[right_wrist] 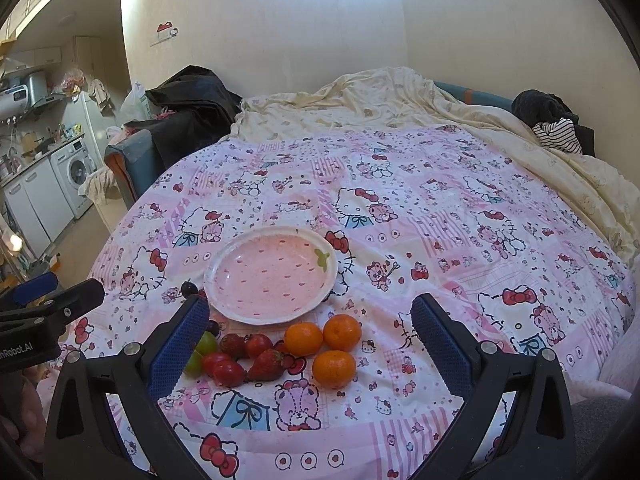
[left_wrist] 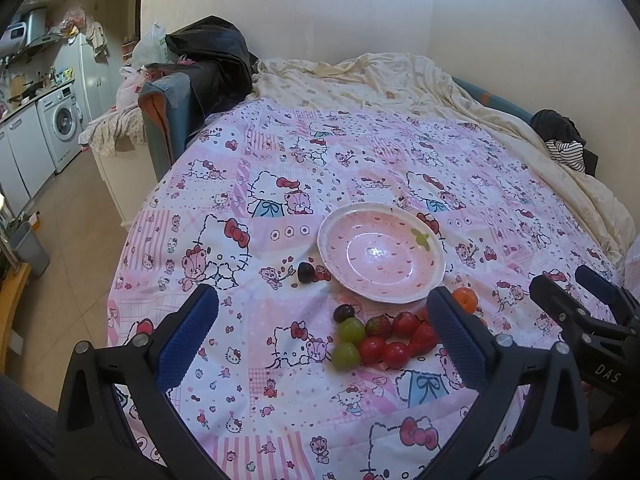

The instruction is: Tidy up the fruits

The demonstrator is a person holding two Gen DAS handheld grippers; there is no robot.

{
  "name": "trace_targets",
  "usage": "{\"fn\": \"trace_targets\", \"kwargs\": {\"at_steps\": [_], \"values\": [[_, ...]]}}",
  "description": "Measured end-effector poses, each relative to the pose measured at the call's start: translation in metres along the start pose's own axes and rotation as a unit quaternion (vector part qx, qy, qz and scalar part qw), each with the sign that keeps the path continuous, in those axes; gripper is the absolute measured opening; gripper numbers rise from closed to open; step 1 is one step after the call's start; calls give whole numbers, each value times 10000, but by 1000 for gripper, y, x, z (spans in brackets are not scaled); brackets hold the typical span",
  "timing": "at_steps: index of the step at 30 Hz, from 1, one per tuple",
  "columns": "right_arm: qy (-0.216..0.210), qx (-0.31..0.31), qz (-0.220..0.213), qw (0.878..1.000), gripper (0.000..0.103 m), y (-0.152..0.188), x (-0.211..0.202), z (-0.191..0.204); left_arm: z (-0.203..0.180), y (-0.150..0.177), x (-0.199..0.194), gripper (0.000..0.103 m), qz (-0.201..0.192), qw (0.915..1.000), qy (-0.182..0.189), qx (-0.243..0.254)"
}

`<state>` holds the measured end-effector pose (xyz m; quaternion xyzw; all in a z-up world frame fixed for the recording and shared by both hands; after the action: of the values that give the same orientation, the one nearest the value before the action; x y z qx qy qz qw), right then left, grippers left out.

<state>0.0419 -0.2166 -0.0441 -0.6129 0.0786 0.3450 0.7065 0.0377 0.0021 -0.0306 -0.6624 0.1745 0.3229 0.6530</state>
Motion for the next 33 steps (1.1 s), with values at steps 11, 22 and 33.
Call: {"fn": "trace_targets", "kwargs": {"at_steps": [11,22,33], "values": [[-15,-1,5,10000,103,1,1,2,1,0,-1,103,-11,10000,-2,18],[-499,485,392,9968,103,-9,5,-16,3,-11,7,103,464,9985,72,270],[-354,1089,1715,9785,103,4,51,-79,2,11,70,88,1933,9744,112,1143]]}}
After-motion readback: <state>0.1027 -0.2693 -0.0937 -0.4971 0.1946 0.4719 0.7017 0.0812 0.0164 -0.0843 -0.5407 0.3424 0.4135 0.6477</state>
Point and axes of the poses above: each gripper's, at about its wrist camera, not at the fingertips, and x roughly the way its jaws point, z to its left, y to its underside, the point moved 5 cm from there along x, roughly the way its jaws point, and after that the axes turned 13 degrees about -y, right-handed, at the moved point
